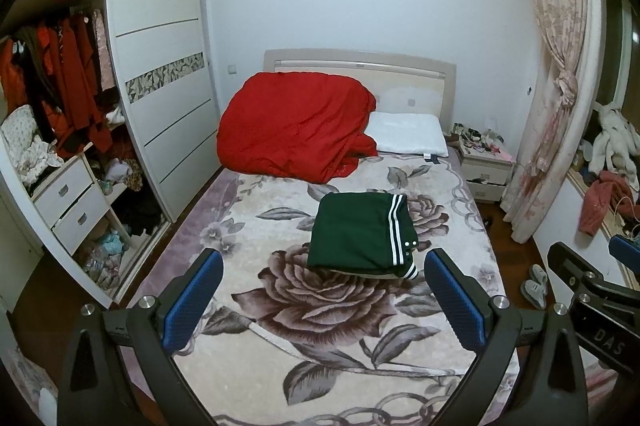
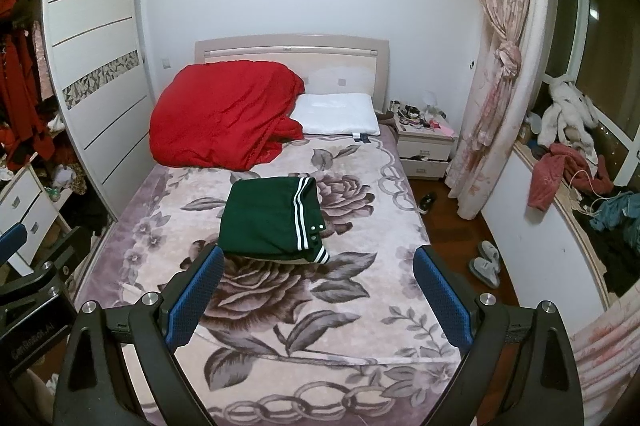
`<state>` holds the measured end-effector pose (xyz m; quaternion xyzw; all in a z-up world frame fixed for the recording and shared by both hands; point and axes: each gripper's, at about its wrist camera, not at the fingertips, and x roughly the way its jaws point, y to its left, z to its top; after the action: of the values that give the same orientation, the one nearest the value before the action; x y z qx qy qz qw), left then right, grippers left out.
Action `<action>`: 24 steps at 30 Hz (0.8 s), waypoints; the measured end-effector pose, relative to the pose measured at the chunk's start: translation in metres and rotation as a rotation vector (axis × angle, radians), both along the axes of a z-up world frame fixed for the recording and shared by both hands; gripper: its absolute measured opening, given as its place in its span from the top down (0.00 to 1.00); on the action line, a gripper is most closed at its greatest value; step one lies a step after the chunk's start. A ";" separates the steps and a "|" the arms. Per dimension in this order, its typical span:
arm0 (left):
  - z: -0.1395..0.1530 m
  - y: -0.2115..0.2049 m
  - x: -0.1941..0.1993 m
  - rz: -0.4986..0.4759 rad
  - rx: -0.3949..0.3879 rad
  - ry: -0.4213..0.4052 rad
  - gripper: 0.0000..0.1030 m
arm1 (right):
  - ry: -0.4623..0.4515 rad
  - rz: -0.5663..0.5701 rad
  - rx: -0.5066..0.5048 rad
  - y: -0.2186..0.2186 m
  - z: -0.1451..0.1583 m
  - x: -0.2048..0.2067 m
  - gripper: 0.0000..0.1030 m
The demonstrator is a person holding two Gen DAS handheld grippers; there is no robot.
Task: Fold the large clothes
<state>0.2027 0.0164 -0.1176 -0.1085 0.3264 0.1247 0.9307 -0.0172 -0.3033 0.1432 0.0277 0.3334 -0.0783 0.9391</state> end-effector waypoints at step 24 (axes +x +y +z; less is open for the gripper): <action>0.001 0.002 -0.003 0.003 0.010 -0.012 0.00 | -0.007 -0.008 0.001 0.002 -0.003 -0.011 0.06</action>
<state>0.1994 0.0182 -0.1164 -0.1050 0.3198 0.1272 0.9330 -0.0285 -0.3013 0.1403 0.0298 0.3301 -0.0818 0.9399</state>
